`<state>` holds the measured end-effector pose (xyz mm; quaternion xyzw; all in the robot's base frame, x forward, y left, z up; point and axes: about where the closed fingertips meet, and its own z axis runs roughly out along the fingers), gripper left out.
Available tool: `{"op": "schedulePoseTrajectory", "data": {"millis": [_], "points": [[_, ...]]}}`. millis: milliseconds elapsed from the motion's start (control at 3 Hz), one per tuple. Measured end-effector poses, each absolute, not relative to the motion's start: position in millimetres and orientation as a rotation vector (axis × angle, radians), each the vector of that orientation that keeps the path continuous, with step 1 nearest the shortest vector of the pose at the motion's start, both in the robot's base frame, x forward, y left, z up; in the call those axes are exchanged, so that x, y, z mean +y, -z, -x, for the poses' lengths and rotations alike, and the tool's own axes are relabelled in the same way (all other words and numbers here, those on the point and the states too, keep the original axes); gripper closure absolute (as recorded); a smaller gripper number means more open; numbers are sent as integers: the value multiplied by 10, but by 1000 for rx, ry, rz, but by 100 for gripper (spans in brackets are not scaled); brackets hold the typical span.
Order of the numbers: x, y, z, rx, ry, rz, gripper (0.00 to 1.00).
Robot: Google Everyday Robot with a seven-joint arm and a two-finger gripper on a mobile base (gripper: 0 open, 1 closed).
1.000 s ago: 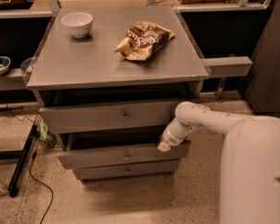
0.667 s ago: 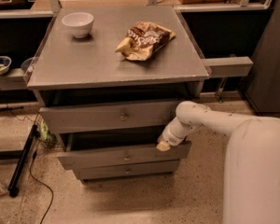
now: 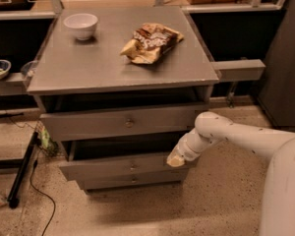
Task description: Open middle drawer
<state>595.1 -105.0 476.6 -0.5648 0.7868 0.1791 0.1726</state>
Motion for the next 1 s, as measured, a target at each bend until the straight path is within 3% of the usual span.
{"op": "schedulePoseTrajectory", "data": {"millis": [333,667,1000], "points": [[-1084,-4746,-5894,2237,-516,1599,100],[-1084,-4746,-5894,2237,-516,1599,82],[-1083,-4746,-5893,2237,-516,1599,58]]}}
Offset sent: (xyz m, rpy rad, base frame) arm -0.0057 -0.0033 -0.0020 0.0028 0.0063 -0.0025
